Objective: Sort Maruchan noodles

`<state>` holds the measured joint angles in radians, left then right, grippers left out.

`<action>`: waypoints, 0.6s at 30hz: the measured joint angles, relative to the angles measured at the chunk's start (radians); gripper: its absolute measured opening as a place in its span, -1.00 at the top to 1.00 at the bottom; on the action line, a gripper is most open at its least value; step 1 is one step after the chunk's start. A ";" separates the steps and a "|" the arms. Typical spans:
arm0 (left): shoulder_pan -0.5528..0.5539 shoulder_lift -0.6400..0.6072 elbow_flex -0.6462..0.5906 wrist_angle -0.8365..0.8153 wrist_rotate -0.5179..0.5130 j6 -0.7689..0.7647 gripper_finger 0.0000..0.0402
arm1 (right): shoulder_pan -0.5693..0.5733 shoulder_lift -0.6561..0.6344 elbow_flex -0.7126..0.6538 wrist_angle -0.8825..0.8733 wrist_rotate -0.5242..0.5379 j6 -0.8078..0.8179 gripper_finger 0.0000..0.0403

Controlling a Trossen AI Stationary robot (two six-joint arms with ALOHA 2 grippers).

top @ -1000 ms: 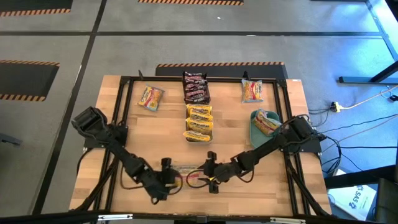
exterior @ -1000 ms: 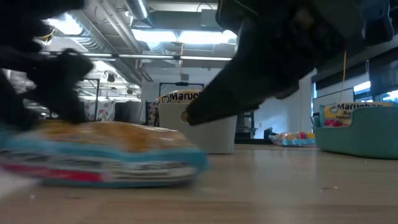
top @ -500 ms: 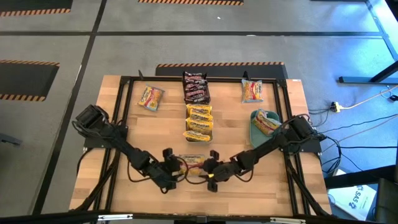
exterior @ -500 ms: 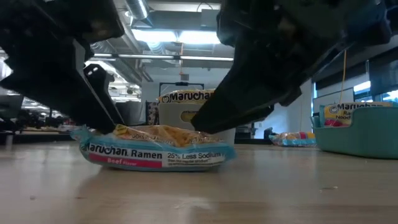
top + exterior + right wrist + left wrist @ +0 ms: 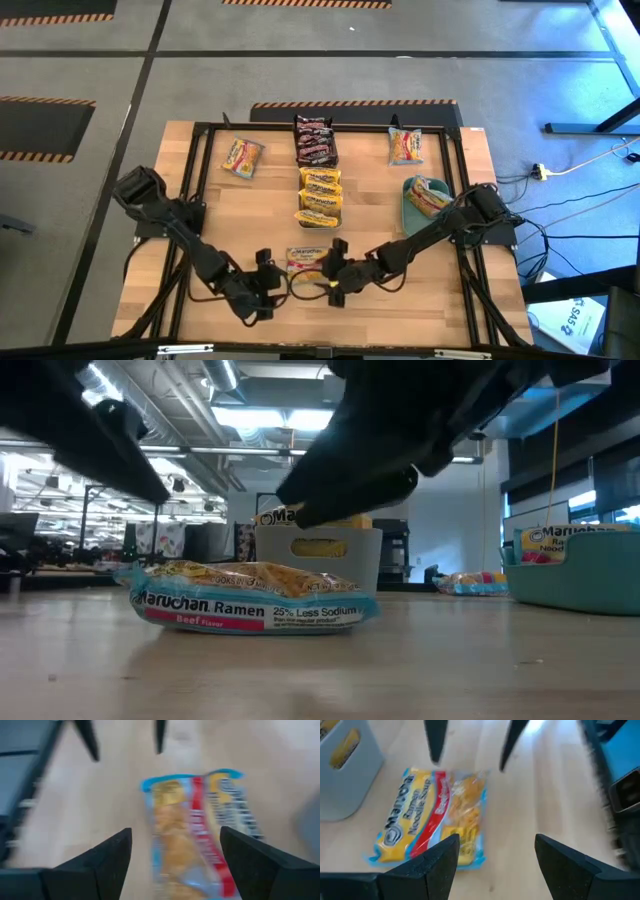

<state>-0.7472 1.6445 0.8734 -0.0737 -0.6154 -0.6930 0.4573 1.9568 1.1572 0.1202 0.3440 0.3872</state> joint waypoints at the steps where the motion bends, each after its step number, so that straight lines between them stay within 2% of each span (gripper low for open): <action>1: -0.002 0.017 -0.004 0.016 -0.009 0.013 -0.27 | -0.005 0.001 0.005 -0.017 0.030 -0.004 -0.43; 4: -0.001 0.077 -0.007 0.047 -0.001 0.029 -0.27 | -0.025 0.021 -0.001 -0.018 0.062 -0.005 -0.40; 9: 0.020 0.149 -0.007 0.048 -0.005 -0.008 -0.27 | -0.025 0.057 -0.022 -0.036 0.022 0.029 -0.35; 14: 0.046 0.141 -0.007 -0.049 -0.013 -0.076 -0.27 | 0.004 0.066 -0.020 -0.030 0.008 0.050 -0.33; 18: 0.047 0.104 -0.007 -0.138 -0.071 -0.134 -0.27 | 0.037 0.067 -0.005 -0.037 -0.042 0.065 -0.33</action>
<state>-0.7002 1.7489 0.8669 -0.2122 -0.6861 -0.8266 0.4944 2.0239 1.1522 0.0836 0.3024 0.4526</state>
